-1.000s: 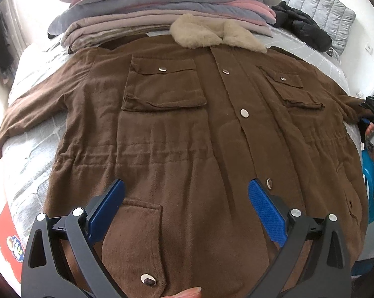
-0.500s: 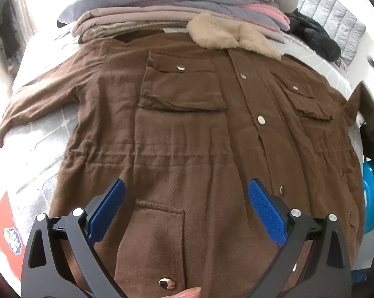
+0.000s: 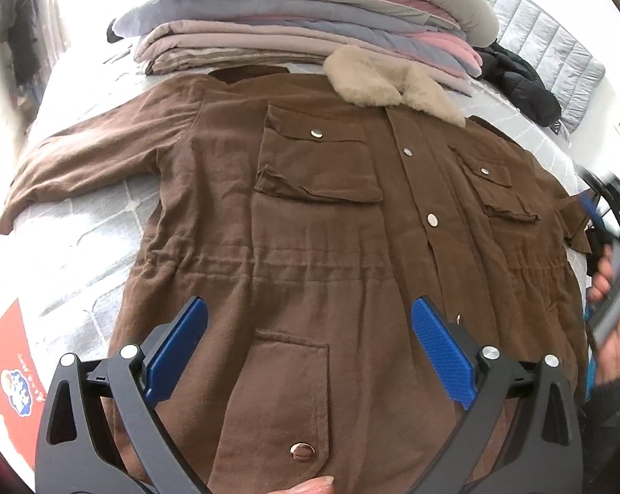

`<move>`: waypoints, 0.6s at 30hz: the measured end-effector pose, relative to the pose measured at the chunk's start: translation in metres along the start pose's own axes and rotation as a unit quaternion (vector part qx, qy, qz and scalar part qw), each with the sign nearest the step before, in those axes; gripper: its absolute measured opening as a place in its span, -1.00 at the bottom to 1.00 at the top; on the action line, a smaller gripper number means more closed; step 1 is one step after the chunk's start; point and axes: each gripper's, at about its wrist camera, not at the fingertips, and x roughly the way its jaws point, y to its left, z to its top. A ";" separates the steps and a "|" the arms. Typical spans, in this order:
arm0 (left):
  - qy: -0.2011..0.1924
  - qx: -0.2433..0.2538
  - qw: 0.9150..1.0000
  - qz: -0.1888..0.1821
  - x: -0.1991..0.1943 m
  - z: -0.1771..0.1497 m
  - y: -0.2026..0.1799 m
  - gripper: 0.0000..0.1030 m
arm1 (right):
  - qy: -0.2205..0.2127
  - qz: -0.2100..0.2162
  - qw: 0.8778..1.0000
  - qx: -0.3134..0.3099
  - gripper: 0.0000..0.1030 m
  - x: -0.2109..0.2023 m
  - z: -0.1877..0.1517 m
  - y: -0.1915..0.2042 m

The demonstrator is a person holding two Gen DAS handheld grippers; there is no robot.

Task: Fold large clothes
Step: 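Lift the sleeve with the right gripper and carry it across the jacket front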

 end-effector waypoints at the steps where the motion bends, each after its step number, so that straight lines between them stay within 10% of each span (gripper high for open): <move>1: 0.002 -0.001 1.000 0.000 0.002 0.000 0.000 0.85 | -0.004 -0.013 1.000 0.022 0.20 -0.004 0.007 -0.020; 7: 0.010 0.017 1.000 0.005 0.013 -0.003 -0.017 0.85 | 0.007 0.012 0.969 0.248 0.20 -0.002 0.037 -0.155; 12: 0.019 0.024 1.000 0.007 0.022 -0.003 -0.025 0.85 | 0.012 0.047 0.939 0.341 0.20 0.021 0.029 -0.184; 18: 0.024 0.022 0.999 -0.003 0.025 0.000 -0.028 0.85 | 0.029 0.043 0.935 0.350 0.20 0.058 0.032 -0.165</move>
